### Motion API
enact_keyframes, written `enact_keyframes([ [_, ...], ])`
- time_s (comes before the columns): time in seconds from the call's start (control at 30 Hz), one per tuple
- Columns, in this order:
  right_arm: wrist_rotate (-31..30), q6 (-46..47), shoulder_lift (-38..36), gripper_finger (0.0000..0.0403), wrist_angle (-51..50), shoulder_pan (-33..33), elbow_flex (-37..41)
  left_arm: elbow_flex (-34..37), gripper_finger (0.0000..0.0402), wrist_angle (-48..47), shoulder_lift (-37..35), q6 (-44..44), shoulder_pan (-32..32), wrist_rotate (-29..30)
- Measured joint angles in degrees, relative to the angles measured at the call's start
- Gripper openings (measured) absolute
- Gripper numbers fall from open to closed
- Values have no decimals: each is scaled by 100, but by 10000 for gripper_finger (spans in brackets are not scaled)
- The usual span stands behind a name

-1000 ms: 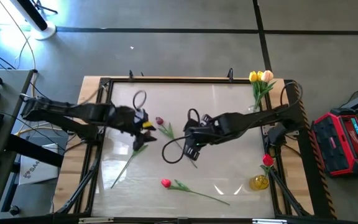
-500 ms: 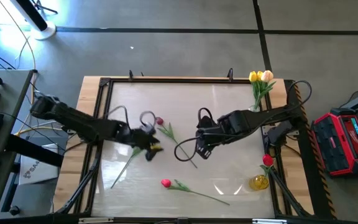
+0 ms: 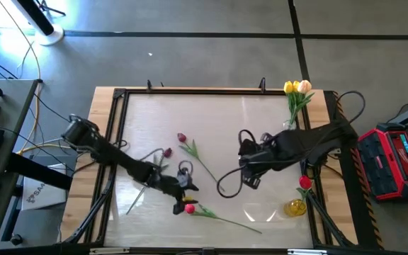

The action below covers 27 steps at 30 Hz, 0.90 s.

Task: Sort flowers into vase by color
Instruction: Put the red tulip into the yellow vase

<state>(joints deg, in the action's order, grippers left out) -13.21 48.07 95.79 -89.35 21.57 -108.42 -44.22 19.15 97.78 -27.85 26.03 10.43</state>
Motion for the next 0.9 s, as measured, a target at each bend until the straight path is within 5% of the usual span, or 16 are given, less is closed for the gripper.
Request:
enact_keyframes([
  [0.5,0,593,-553,149,-42,121,2,-1641,227,-1651,1497,882,255,-261],
  [0.7,10,735,-542,149,-46,271,5,-1673,182,-1746,1548,822,249,-395],
  [0.9,-15,746,-542,149,-63,369,7,-1856,94,-2426,1477,874,255,-492],
])
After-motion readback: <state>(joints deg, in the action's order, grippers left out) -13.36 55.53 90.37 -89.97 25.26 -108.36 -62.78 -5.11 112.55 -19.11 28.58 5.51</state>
